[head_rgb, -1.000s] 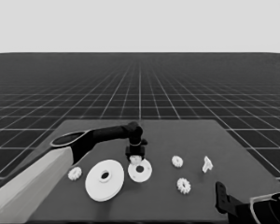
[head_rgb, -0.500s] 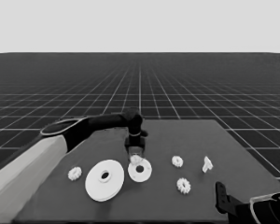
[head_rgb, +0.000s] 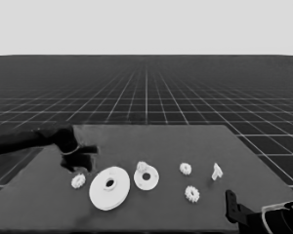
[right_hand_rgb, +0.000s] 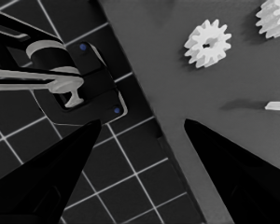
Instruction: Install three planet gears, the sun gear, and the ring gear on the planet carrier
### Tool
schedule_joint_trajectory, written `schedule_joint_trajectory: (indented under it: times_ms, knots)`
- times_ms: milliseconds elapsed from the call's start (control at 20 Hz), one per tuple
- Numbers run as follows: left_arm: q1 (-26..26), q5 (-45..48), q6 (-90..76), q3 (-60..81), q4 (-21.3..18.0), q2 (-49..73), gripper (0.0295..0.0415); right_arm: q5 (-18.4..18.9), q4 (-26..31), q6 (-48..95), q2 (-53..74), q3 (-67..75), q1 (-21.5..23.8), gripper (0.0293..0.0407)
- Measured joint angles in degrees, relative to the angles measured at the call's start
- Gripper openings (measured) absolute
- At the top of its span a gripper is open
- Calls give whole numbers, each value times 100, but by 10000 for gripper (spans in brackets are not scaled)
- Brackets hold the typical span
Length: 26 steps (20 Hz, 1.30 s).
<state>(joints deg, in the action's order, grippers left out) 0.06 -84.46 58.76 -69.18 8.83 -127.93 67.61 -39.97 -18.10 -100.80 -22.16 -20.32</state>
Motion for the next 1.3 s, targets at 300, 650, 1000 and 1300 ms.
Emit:
schedule_joint_trajectory:
  times_ms: [300, 650, 1000, 1300]
  knots:
    - [10, 142, -846, -430, -86, 425, 385, 0, 0, 0, 0, 0, 0, 385]
    - [1197, 996, -1066, -1202, 755, 39, 385, 0, 0, 0, 0, 0, 0, 385]
    - [1217, 1019, -1074, -1230, 772, 26, 313, 0, 0, 0, 0, 0, 0, 385]
    - [1217, 1019, -1074, -1231, 772, 26, 313, 0, 0, 0, 0, 0, 0, 385]
